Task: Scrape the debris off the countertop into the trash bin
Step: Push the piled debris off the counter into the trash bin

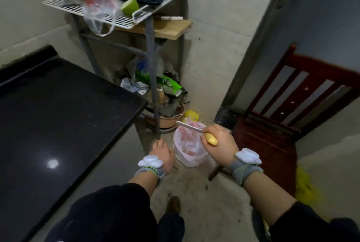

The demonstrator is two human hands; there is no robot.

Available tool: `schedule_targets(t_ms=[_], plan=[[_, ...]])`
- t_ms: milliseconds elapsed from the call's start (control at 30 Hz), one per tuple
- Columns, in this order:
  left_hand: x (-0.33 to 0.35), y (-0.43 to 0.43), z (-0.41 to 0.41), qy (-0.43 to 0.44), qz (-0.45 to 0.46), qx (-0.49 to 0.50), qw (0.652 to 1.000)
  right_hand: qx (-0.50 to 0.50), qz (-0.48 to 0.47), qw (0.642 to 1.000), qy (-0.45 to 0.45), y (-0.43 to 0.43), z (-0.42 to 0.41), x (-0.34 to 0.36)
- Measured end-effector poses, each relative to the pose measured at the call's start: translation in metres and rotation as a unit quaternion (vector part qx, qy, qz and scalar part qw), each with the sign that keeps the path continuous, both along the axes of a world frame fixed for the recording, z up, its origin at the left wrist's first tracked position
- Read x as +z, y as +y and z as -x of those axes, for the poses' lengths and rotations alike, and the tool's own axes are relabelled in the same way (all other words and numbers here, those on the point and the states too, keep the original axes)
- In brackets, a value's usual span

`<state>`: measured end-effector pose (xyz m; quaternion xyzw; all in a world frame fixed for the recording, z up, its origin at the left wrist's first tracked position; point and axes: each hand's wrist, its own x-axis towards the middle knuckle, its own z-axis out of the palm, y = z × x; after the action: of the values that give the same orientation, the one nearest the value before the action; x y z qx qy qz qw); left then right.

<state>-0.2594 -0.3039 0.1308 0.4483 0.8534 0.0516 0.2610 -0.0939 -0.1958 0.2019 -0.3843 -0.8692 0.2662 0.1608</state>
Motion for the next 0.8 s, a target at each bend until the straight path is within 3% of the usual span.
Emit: schedule_targets(t_ms=[267, 433, 600, 800], plan=[[-0.117, 0.120, 0.014, -0.044, 0.051, -0.003, 0.998, -0.039, 0.045, 0.998, 0.017, 0.109, -0.001, -0.120], [-0.243, 0.172, 0.010, -0.050, 0.036, 0.035, 0.998, -0.036, 0.021, 0.999, 0.014, 0.158, 0.005, -0.237], [-0.358, 0.208, 0.008, -0.041, 0.034, 0.125, 0.991, -0.047, -0.027, 0.998, 0.027, 0.189, 0.019, -0.342], [-0.452, 0.232, 0.015, -0.145, 0.043, 0.261, 0.953, -0.079, -0.045, 0.996, 0.025, 0.199, 0.032, -0.432]])
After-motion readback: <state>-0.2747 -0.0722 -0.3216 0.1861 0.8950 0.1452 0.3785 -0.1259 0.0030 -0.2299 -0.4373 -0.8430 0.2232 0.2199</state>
